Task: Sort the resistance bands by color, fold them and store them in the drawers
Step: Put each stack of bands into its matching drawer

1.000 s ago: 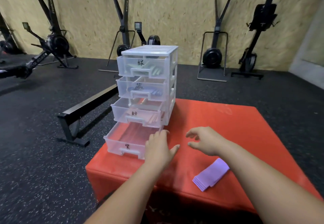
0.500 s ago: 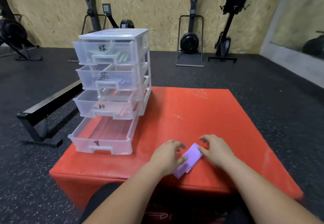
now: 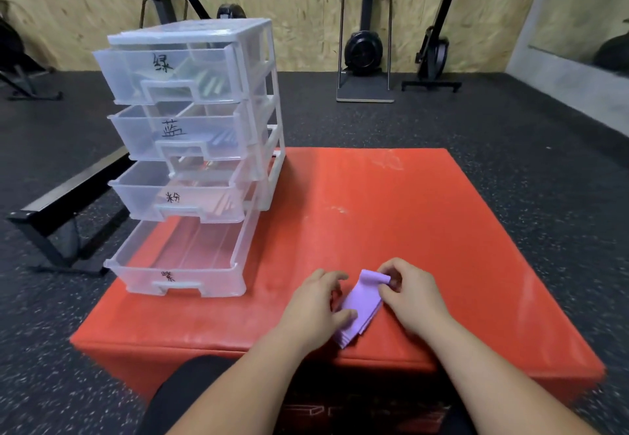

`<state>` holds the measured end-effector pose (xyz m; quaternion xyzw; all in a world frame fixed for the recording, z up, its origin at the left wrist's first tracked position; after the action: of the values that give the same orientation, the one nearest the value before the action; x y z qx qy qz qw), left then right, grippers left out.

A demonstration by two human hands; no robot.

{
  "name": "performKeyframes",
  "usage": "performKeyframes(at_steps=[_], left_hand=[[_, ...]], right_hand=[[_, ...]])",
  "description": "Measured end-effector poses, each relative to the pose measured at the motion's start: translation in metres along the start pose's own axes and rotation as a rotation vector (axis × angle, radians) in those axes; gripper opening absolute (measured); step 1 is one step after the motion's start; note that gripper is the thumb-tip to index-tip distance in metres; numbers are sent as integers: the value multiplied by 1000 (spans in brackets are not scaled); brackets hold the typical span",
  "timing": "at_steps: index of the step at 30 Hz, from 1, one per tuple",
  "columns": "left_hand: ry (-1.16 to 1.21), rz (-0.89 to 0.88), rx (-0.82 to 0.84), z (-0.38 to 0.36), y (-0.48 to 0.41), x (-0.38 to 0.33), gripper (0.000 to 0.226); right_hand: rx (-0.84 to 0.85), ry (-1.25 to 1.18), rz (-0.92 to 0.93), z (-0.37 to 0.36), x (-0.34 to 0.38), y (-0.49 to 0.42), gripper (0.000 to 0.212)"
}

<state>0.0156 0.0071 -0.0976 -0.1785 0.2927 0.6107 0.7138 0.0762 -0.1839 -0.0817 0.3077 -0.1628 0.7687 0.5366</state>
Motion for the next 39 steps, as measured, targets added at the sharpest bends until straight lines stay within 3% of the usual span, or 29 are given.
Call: performKeyframes(at_steps=[3,11,18,21,26,30,35,39], left_hand=[[81,-18,-33,4,2,0,73],[375,-6,-169,33,17,3,7],[392,-61,-279,61,35,6,17],[452,-64,-374,81,50,14,15],[611,-49,-542,118,84,41,13],[699,14,-696,152,118,76,14],[760,160,-820,182,164,139,10],[731,347,-799,186,192,192,9]], right_hand=[[-8,-214,73,-1,16,-1,31],[94,-600,237,-11,49,6,32],[168,-798,192,-36,66,5,41],[200,-725,226,-50,90,2,39],[227,-589,328,-67,147,-3,14],[248,-580,378,-72,211,-12,14],[384,-164,409,-99,285,-54,9],[475,284,379,-128,330,-87,3]])
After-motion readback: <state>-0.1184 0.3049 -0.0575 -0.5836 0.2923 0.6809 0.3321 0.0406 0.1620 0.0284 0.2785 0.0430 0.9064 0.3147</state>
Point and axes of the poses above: each hand's wrist, its own y-axis away from the middle knuckle, its own z-axis out of the back of the hand, x = y × z, the point moved 10 cm from there along -y, towards the middle knuckle, and after that the axes turned 14 degrees about x, right-handed, at the moved point
